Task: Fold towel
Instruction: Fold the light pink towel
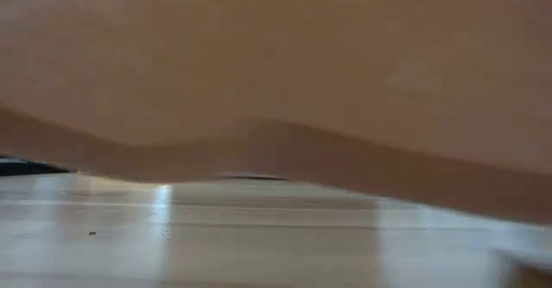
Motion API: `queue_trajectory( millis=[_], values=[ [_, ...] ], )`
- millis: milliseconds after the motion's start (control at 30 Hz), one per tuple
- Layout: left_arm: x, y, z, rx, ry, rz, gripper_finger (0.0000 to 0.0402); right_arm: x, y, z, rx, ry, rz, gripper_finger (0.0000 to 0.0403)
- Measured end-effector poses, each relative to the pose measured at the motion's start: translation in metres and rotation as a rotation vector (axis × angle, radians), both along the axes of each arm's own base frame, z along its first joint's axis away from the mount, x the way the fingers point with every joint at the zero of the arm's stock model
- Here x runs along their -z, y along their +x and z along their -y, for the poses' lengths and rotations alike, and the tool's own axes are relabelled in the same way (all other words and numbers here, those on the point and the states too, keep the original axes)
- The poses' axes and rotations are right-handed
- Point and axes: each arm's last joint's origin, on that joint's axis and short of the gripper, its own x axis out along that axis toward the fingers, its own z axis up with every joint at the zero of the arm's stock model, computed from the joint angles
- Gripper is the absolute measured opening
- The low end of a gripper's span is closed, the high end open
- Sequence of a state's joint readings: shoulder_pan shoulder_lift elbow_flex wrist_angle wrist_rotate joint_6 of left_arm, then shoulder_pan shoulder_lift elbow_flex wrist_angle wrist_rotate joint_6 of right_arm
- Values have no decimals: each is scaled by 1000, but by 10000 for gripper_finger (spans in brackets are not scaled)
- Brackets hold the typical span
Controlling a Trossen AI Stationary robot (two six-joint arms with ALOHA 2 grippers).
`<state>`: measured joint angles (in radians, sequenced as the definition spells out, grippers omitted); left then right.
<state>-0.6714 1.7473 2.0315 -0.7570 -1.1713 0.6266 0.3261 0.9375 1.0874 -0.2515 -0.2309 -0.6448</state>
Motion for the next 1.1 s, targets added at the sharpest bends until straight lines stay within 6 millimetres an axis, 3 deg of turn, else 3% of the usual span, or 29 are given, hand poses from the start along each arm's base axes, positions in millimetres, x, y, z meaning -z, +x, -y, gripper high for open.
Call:
queue_trajectory(
  millis=[233,367,533,800,1100],
  values=[
    [38,34,-62,-183,-102,-113,0,26,19,22,249,-108,-202,0],
    [80,52,-90,-196,-174,-256,0,46,36,30,309,-110,-360,0],
    [130,64,-110,-221,-207,-340,0,76,61,34,342,-155,-545,0],
    [164,64,-111,-180,-249,-406,0,118,95,28,293,-175,-725,0],
    [169,53,-78,-54,-318,-464,0,149,105,-1,184,-184,-883,0]
  ],
)
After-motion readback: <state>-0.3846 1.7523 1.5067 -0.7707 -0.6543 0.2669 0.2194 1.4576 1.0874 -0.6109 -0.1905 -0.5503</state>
